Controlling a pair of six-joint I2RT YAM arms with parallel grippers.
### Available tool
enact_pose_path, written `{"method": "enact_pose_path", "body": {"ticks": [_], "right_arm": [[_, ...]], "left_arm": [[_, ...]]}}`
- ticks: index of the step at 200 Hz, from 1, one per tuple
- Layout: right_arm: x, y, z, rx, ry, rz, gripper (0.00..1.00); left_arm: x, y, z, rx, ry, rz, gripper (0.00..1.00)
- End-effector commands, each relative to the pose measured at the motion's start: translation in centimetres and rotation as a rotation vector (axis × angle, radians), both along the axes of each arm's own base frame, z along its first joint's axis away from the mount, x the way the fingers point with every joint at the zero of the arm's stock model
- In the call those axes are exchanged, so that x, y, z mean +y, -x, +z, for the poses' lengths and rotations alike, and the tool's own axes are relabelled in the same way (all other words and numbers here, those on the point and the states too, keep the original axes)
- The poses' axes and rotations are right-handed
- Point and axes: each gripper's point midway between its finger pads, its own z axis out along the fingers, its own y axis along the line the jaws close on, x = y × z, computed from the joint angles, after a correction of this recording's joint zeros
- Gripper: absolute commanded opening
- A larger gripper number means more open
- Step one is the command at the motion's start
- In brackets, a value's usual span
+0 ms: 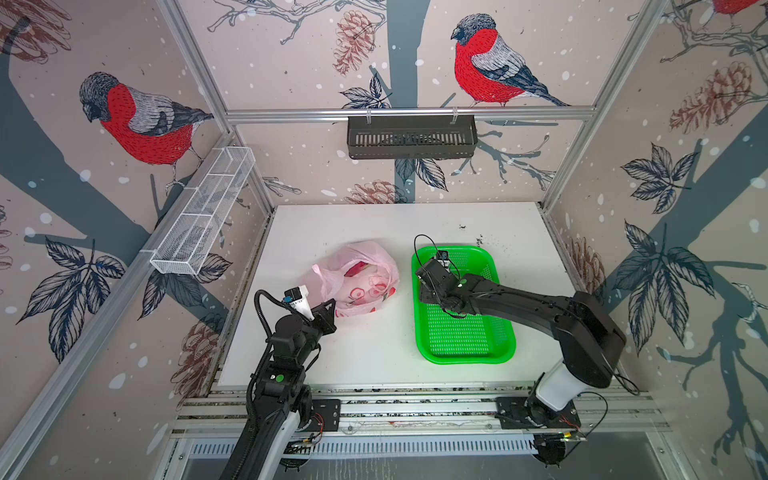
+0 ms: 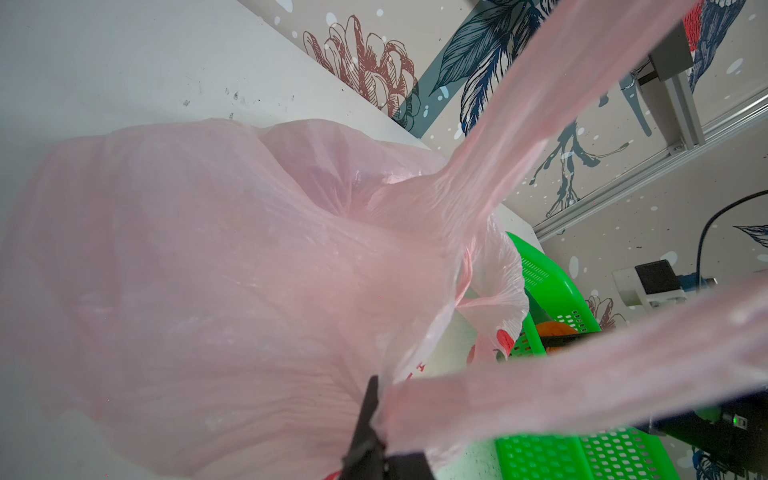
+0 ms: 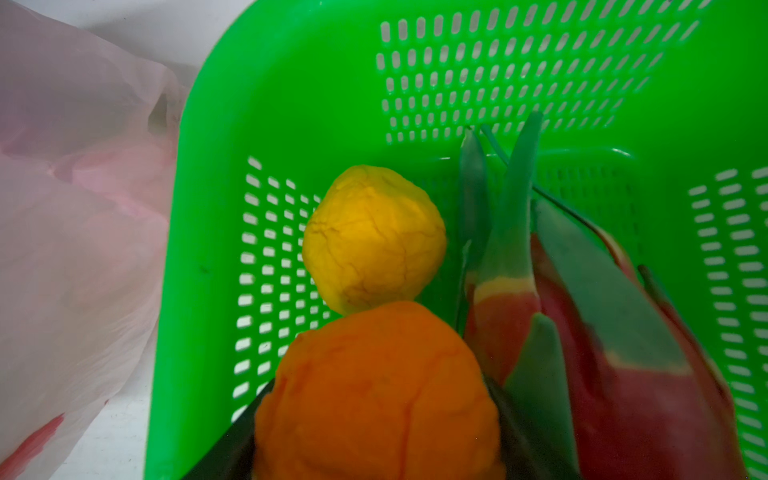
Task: Untie the knot of the plastic bag and take out the fruit
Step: 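Lower the orange fruit into the basket beside the yellow fruit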
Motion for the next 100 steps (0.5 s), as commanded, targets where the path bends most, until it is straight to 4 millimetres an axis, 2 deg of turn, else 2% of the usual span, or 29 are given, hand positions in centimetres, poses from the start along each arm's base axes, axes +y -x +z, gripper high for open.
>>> {"method": "enact_pose_path", "body": {"ticks": [1, 100], "right_arm": [[-0.1, 0.0, -0.4, 0.007, -0.007, -0.013, 0.59], [-0.3, 0.3, -2.2, 0.040, 0.010, -0.017, 0.60]], "left_arm": [[0.1, -0.3, 0.8, -0.038, -0.004, 0.004, 0.00], [0.1, -0.3, 0.9, -0.039, -0.005, 0.005, 0.00]]}}
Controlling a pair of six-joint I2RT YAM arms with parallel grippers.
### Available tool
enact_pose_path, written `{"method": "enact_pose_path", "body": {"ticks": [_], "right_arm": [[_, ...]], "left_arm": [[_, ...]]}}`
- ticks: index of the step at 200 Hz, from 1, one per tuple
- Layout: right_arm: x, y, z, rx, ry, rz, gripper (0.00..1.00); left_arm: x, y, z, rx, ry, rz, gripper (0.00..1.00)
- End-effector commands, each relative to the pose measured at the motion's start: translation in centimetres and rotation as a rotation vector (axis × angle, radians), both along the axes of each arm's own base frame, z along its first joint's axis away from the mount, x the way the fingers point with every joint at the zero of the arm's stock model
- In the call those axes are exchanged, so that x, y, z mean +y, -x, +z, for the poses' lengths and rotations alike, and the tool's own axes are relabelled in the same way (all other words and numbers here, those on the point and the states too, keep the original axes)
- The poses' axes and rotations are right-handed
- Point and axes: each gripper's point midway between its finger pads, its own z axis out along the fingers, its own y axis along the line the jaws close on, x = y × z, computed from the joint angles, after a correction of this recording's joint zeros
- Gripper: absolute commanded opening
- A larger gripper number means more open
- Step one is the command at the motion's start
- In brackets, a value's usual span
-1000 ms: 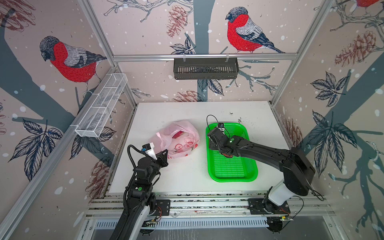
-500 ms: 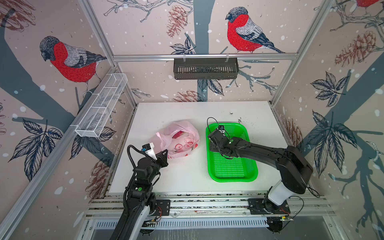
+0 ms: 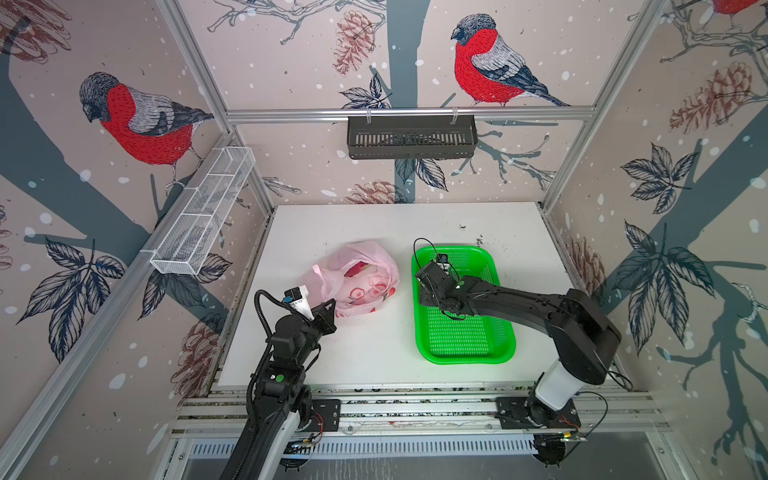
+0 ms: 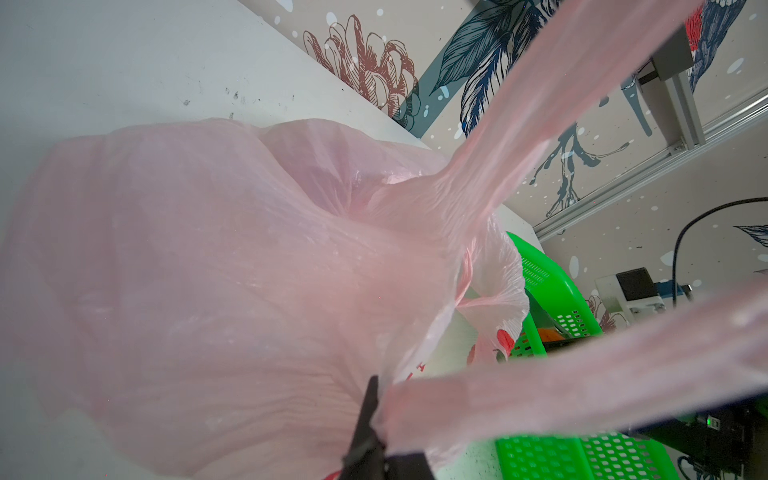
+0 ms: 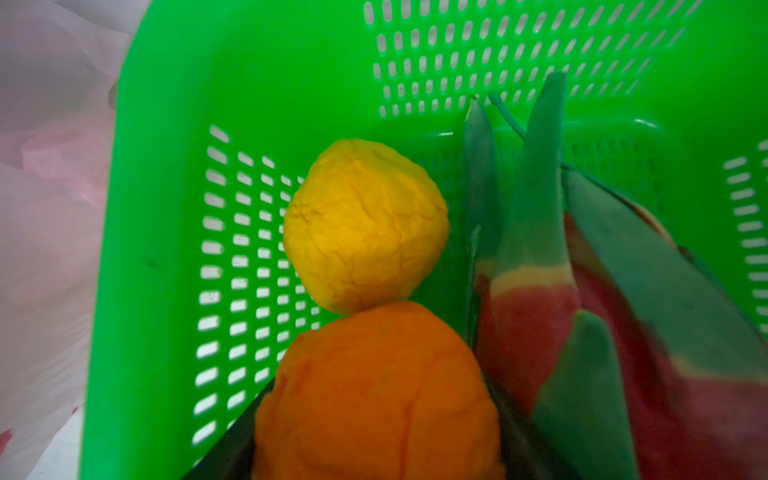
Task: Untie the knot of the plastic bag and take out the fruit
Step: 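Lower the orange fruit into the basket beside the yellow fruit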
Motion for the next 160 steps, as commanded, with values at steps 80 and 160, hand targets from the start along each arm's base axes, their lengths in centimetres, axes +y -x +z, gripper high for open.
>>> {"method": "enact_pose_path", "body": {"ticks": [80, 160], "right_arm": [[-0.2, 0.1, -1.7, 0.030, 0.017, -0.020, 0.62], [-0.3, 0.1, -2.5, 0.044, 0.027, -0.023, 0.71]], "left_arm": [[0.1, -0.2, 0.9, -0.038, -0.006, 0.004, 0.00], [0.1, -0.2, 0.9, -0.039, -0.005, 0.004, 0.00]]}}
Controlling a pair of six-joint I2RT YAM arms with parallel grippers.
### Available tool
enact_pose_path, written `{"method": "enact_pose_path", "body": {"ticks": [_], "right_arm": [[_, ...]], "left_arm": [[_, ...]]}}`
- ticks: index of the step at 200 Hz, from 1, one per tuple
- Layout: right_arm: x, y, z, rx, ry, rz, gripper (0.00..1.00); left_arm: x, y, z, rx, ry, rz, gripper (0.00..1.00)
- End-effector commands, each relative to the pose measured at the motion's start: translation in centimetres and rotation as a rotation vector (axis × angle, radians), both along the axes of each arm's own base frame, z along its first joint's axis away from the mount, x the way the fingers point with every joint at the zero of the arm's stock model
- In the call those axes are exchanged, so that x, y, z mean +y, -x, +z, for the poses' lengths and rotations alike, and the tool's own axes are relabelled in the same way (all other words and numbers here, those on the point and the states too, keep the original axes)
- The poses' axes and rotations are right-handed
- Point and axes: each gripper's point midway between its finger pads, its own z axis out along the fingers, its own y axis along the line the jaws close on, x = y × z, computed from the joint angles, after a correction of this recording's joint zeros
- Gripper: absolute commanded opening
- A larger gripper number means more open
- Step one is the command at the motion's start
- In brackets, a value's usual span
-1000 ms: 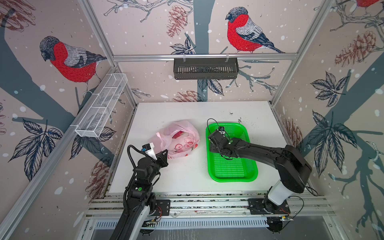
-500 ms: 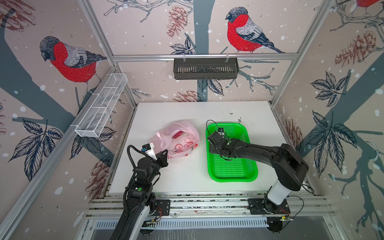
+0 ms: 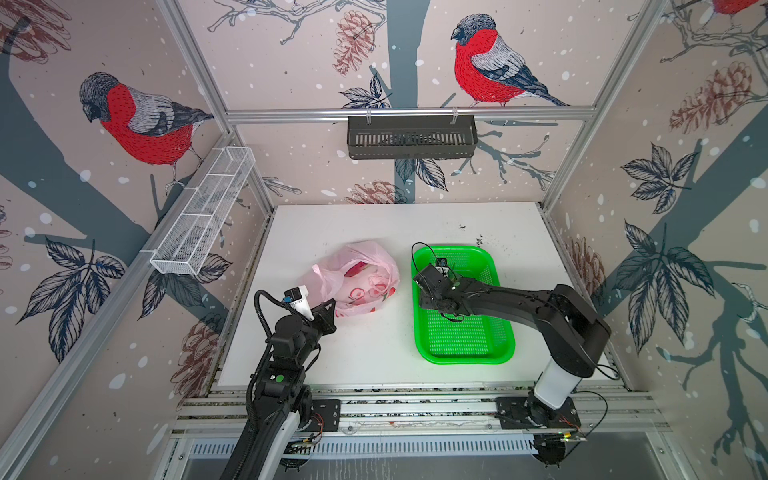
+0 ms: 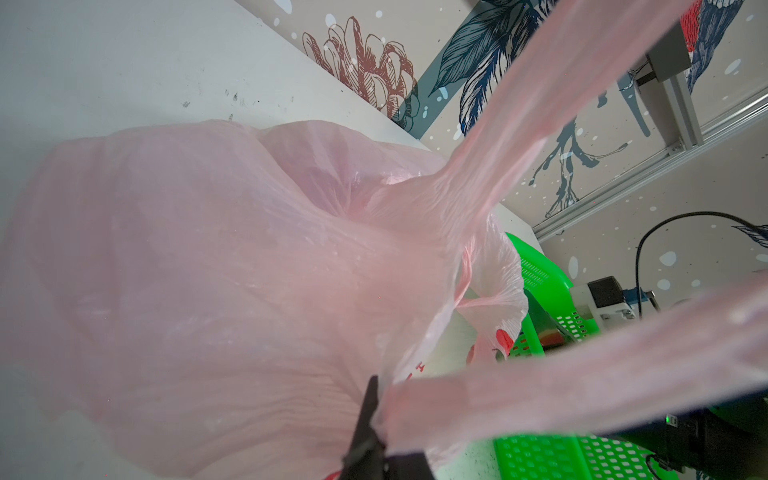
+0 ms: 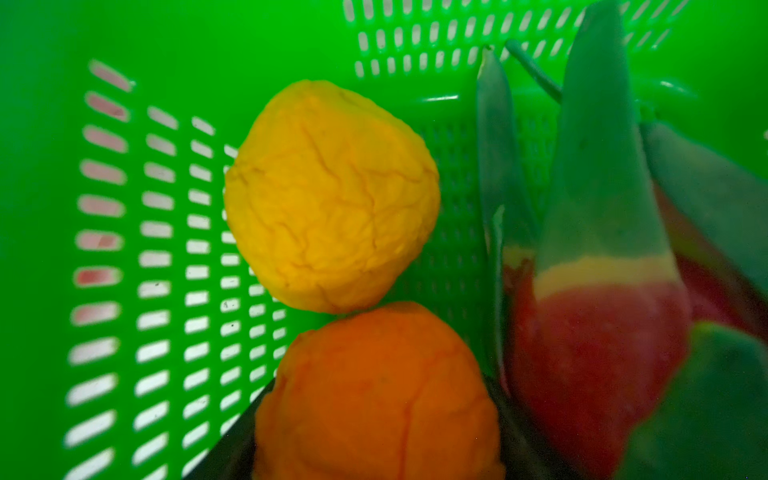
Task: Untie the knot of the plastic bag and take out the fruit
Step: 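Lower the orange fruit into the basket beside the yellow fruit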
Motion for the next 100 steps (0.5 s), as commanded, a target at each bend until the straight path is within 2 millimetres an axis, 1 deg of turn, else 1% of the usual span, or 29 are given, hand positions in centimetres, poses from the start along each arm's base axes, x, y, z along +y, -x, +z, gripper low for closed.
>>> {"method": "enact_pose_path", "body": {"ticks": [1, 63, 100], "right_arm": [[-0.01, 0.00, -0.25, 0.006, -0.001, -0.007, 0.71], [0.05, -0.13, -0.04, 0.003, -0.001, -0.008, 0.80], [0.01, -0.11, 0.11, 0.001, -0.002, -0.010, 0.82]], "left_arm": [[0.08, -0.25, 0.84, -0.036, -0.006, 0.004, 0.00], [0.08, -0.25, 0.86, -0.038, -0.005, 0.004, 0.00], [0.06, -0.22, 0.84, -0.038, -0.005, 0.003, 0.00]]}}
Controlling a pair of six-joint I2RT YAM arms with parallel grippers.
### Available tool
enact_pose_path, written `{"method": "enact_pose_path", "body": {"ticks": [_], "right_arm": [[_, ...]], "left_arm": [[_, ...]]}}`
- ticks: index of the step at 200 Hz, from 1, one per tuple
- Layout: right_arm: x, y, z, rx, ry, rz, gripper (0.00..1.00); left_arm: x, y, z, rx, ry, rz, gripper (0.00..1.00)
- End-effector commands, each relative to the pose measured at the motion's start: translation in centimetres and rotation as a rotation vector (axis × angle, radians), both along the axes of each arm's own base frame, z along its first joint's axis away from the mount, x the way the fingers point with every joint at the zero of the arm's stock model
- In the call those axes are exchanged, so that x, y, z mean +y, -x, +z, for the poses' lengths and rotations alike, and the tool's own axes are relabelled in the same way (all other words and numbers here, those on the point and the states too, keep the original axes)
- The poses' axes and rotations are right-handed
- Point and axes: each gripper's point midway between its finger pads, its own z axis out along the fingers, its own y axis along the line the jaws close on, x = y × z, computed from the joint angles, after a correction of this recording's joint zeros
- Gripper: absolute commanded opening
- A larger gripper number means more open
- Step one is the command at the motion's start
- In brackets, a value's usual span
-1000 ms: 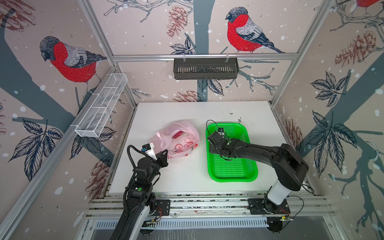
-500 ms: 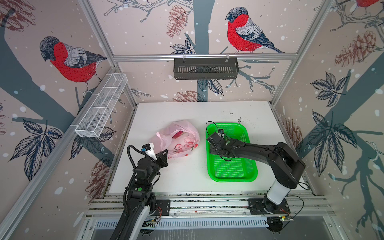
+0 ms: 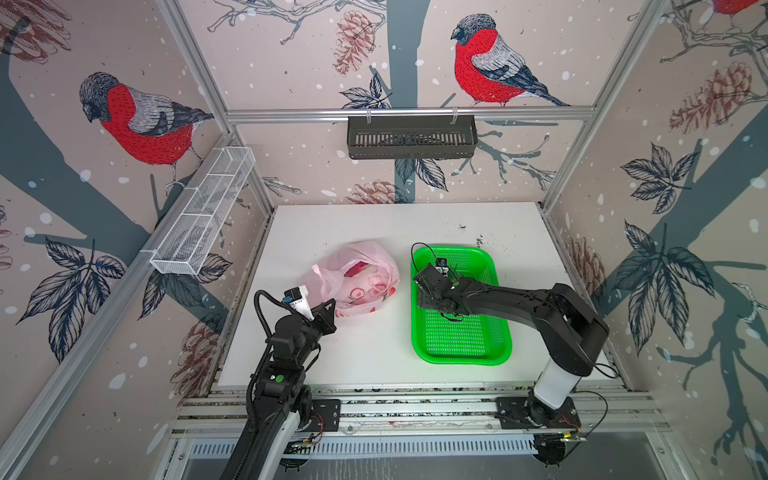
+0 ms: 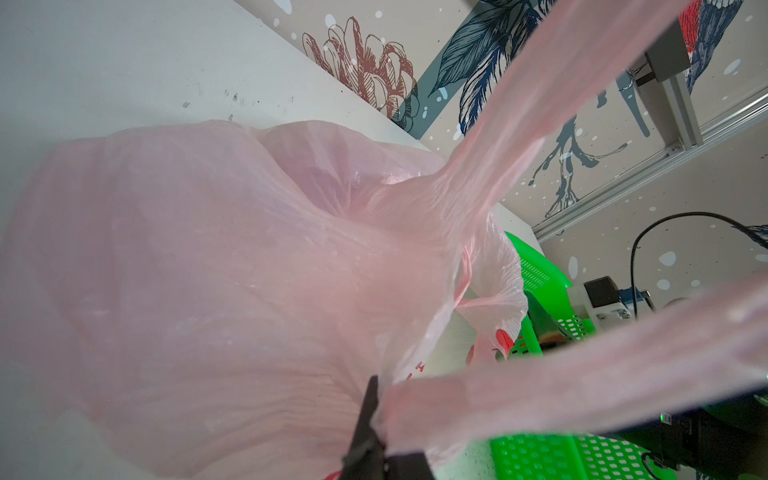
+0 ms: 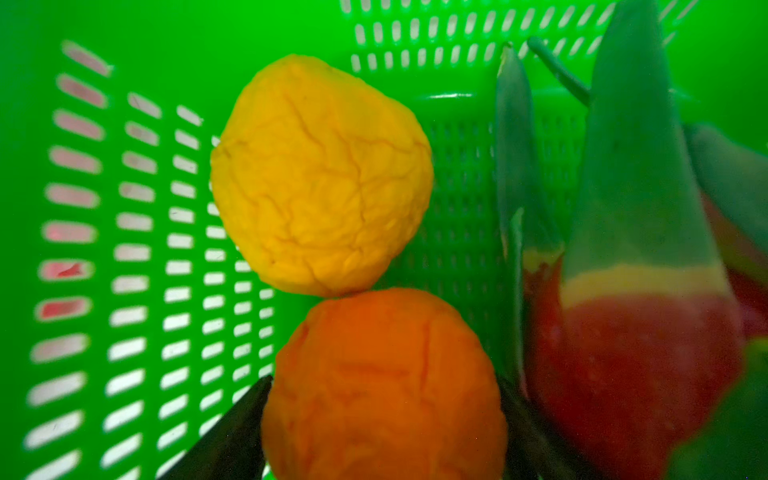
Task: Untie the knot of the plastic bag and take out the fruit
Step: 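Lower the orange fruit into the basket beside the yellow fruit, then open the right gripper and raise it from the orange fruit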
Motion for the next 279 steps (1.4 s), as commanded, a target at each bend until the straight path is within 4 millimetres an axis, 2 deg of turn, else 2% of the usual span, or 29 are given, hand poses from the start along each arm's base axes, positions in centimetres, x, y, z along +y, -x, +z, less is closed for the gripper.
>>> {"method": "enact_pose_path", "body": {"ticks": [1, 168, 240, 279], "right_arm": [[0.1, -0.1, 0.4, -0.005, -0.008, -0.007, 0.82], [0.3, 0.0, 3.5, -0.060, -0.021, -0.014, 0.83], [0.0, 0.3, 6.8, -0.116, -0.041, -0.041, 0.82], [1.8, 0.1, 10.6, -0.187, -0.107, -0.023, 0.79]], "left_arm": [[0.1, -0.2, 0.8, -0.037, -0.005, 0.003, 0.00], [0.0, -0.2, 1.4, -0.055, 0.004, 0.003, 0.00], [-0.1, -0.4, 1.7, -0.059, 0.010, 0.000, 0.00], [-0.1, -0.4, 2.1, -0.068, 0.016, -0.002, 0.00]]}}
